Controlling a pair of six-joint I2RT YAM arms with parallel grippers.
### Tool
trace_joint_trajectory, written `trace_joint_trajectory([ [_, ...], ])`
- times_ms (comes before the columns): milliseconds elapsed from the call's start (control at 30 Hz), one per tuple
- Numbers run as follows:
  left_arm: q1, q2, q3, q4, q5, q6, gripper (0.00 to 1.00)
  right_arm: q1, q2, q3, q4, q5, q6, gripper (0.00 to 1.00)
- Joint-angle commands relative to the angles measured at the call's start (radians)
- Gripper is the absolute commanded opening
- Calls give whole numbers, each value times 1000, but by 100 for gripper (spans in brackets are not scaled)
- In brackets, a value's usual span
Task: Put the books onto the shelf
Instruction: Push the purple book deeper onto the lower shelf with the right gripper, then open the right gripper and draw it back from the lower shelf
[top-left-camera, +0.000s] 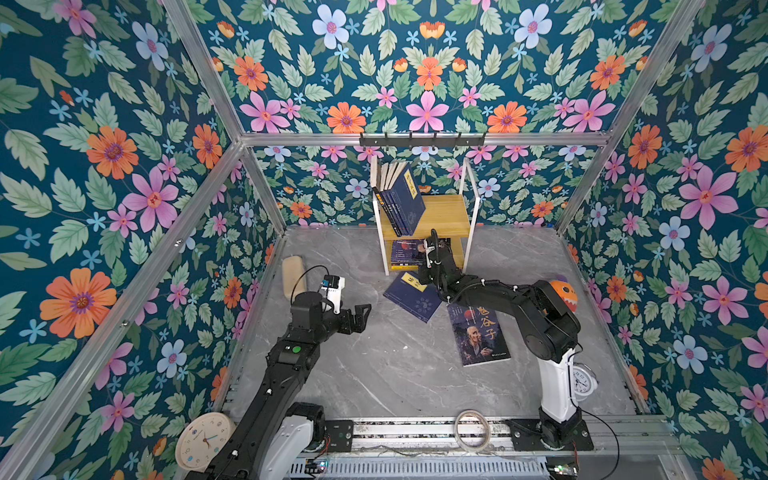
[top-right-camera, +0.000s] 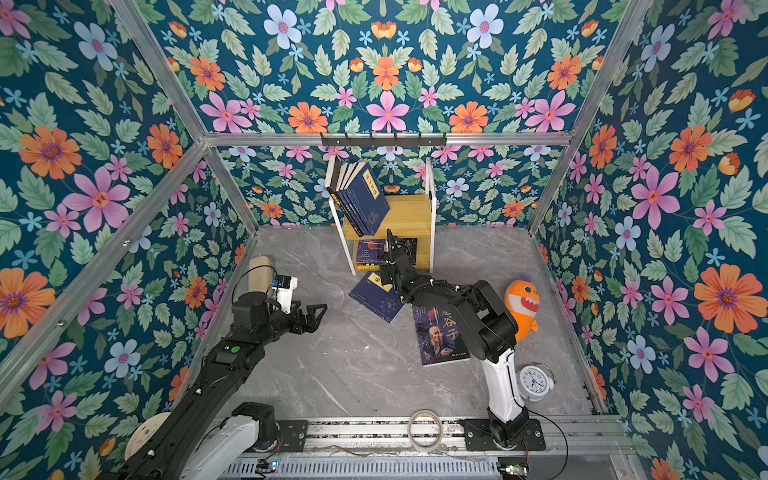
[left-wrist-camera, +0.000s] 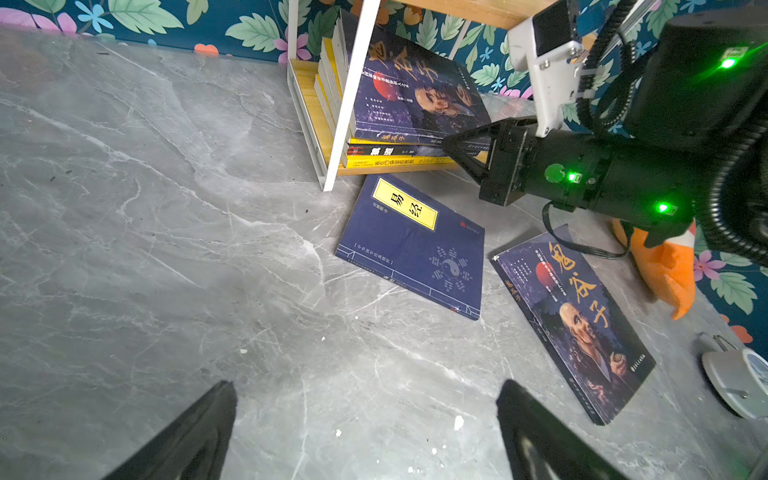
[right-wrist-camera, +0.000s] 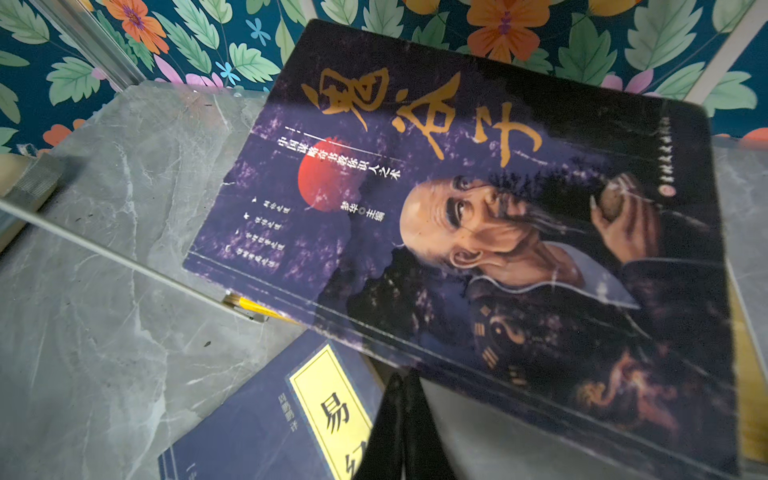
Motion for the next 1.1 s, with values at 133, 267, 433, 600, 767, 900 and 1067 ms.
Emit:
trace_joint_trajectory([
  [133,0,-3,-1,25,0,6,100,-13,-15,6,30,15,-36,0],
  [267,4,-5,0,30,20,-7,100,-19,-15,13,25,18,-41,0],
  [433,3,-3,0,28,6,-1,100,-24,1,37,19,11,-50,0],
  [600,4,-3,-1,25,0,5,100,-25,3,16,87,18,-33,0],
  [767,5,-3,-3,29,18,-4,100,-25,-48,-77,192,24,13,0],
  [900,0,0,1,26,5,4,100,-24,-143,-205,214,54,52,0],
  [1067,5,-2,-9,33,16,-5,100,-55,-207,-336,261,84,87,0],
])
